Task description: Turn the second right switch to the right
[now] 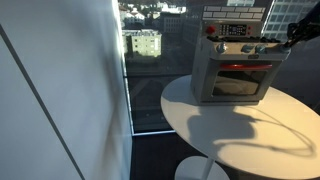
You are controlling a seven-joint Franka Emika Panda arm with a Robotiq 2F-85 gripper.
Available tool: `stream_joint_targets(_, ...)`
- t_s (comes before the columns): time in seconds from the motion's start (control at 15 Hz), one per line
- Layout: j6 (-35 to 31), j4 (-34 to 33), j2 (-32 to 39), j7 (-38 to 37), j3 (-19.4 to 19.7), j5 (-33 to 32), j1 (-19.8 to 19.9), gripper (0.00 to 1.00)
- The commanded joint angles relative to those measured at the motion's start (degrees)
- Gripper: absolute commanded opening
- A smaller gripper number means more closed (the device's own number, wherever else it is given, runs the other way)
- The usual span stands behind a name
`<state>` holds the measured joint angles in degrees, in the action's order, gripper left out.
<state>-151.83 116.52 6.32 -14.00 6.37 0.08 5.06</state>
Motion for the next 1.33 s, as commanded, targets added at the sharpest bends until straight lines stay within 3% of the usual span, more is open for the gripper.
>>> stream_joint_targets(0.0, 0.1, -1.6, 1.0, 1.0, 0.4, 0.1, 0.3, 0.06)
stream_joint_targets(0.4, 0.5, -1.5, 1.0, 0.2, 0.5, 2.0, 0.6, 0.05)
stream_joint_targets(1.27, 0.6, -0.3, -0.4, -4.2, 0.7, 15.3, 1.7, 0.05)
